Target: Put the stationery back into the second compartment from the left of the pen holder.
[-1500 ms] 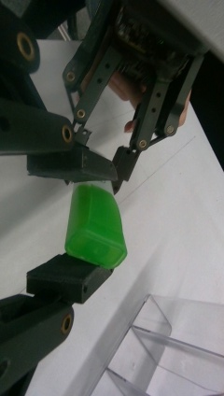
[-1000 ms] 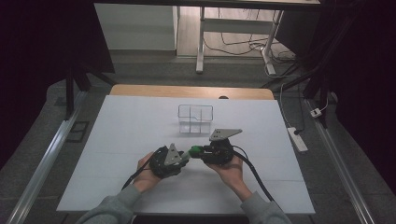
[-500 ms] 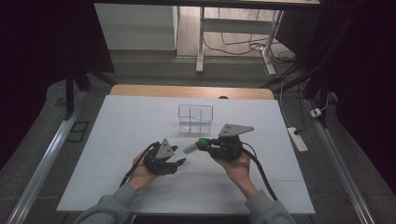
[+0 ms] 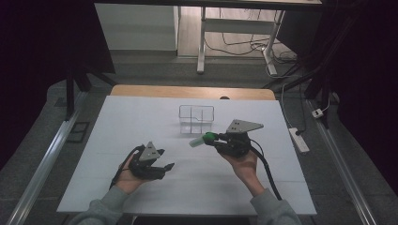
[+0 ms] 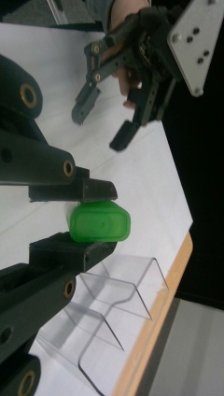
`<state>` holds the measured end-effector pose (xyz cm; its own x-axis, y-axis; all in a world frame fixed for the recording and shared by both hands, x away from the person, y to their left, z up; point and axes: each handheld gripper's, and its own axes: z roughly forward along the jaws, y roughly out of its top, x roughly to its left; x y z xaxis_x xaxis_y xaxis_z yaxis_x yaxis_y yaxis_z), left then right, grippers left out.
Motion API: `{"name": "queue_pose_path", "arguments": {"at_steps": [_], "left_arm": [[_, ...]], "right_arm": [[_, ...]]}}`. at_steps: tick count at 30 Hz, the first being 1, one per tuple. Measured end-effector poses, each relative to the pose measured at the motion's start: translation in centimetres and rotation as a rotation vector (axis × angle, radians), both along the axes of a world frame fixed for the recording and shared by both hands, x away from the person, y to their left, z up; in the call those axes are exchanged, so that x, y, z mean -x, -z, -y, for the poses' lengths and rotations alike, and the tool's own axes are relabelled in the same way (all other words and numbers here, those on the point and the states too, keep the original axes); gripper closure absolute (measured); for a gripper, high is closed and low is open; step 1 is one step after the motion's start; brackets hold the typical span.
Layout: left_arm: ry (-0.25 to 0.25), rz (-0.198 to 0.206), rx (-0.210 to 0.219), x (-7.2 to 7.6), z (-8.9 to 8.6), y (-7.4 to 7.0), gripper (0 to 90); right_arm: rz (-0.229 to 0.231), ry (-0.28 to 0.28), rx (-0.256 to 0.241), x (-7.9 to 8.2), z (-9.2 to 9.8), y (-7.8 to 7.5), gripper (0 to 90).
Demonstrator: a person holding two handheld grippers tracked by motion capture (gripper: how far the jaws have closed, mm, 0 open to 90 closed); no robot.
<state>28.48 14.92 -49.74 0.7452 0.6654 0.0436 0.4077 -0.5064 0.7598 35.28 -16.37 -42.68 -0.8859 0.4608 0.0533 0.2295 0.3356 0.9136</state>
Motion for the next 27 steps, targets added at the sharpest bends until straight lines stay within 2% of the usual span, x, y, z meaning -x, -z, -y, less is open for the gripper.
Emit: {"name": "queue_pose_path", "arguments": {"at_steps": [6,11,19,24,27], "left_arm": [[-0.048,-0.02,0.007,0.9,-2.8,0.5,35.4],[-0.085,-0.031,0.011,1.4,-4.5,1.0,35.2],[-0.098,-0.028,0.013,1.5,-5.6,1.1,34.5],[-0.11,-0.036,0.011,1.2,-6.0,1.4,33.6],[-0.113,-0.04,0.01,1.0,-6.2,1.5,33.0]], "right_arm": [[0.031,0.043,-0.032,-0.8,0.6,-1.5,73.5],[0.045,0.083,-0.028,-1.8,0.8,-2.7,73.5],[0.053,0.11,-0.005,-3.4,0.0,-4.1,73.5],[0.042,0.128,0.017,-4.9,-0.6,-4.4,73.5],[0.034,0.138,0.012,-5.9,-0.8,-4.5,73.5]]}}
